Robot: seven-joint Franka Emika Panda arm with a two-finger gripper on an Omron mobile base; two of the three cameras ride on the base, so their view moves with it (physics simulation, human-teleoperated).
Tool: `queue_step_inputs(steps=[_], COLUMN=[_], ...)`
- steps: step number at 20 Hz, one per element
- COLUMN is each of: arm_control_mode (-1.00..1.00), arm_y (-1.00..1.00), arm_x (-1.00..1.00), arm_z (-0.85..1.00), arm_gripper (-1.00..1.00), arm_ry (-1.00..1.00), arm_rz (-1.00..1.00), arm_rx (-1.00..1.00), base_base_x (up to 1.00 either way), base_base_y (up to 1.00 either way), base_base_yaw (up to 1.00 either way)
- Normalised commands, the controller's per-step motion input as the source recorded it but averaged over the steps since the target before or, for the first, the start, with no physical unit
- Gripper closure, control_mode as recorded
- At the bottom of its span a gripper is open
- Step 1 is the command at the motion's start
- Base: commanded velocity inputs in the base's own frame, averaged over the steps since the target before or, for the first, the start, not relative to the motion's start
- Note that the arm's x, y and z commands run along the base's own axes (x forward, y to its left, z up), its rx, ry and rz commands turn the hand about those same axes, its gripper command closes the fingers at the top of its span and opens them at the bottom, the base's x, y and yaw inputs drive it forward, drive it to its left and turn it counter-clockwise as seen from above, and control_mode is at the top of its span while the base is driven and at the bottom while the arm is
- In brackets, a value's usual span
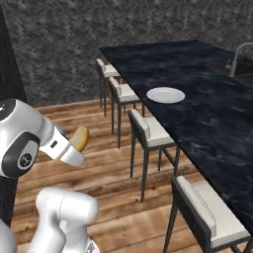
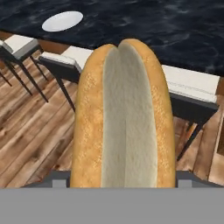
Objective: Move the hot dog bun to the plate on the dining table and place the condiment next to that plate. Then navigate to the fridge and take the sausage and place it on the plate as well.
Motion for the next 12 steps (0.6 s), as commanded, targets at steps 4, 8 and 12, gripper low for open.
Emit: queue_step_inputs(steps=[4,8,12], arm_control_mode=[1.0,1.0,1.0], arm_y=[0.0,0.0,0.0], arm_x=[0.0,0.0,0.0], arm_z=[0.0,0.0,0.0], arm_gripper=[1.0,1.0,1.0], arm_ry=[0.0,0.0,0.0], arm_rz=[0.0,0.0,0.0], arm_rx=[0.0,0.0,0.0], base_base_x=[1.0,1.0,1.0], base_base_y=[0.81,0.82,0.85], base_base_yaw=[-0.41,-0.42,-0.42])
